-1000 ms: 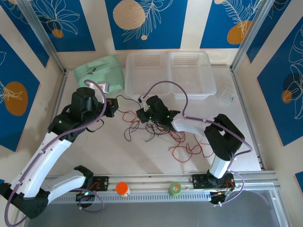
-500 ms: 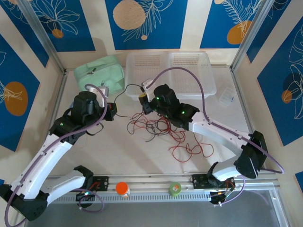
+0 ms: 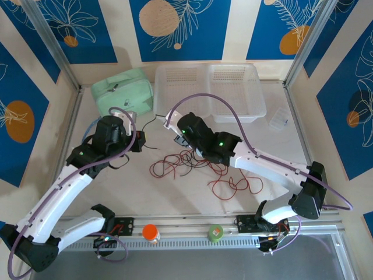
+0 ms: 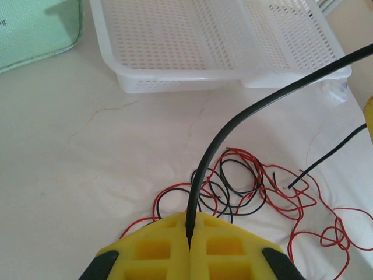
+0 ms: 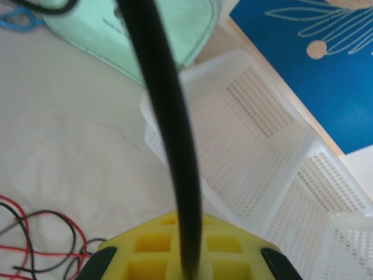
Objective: Untangle the cables
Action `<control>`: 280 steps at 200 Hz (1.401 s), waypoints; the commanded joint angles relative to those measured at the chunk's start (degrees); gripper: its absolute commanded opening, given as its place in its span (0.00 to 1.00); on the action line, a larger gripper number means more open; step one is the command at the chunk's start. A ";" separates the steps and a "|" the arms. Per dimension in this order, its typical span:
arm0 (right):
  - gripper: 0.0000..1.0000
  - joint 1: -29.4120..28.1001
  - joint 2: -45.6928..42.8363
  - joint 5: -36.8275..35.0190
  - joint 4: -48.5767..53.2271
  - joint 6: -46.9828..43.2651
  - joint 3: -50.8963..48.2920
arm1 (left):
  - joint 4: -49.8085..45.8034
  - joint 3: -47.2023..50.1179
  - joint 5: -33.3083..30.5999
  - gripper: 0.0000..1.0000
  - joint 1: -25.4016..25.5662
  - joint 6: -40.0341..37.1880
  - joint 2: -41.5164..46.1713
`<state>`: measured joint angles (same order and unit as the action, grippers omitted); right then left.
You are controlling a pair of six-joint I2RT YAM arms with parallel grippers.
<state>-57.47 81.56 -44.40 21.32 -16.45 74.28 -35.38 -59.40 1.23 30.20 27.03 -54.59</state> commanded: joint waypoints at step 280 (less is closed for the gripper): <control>0.60 4.03 -4.54 -13.25 14.11 5.86 -7.79 | -12.66 -35.48 -10.90 0.00 0.55 -17.71 -22.51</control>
<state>-53.89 82.61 -58.08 31.40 -16.05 64.86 -51.42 -88.42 -9.93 30.87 11.62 -73.23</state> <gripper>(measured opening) 0.502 0.045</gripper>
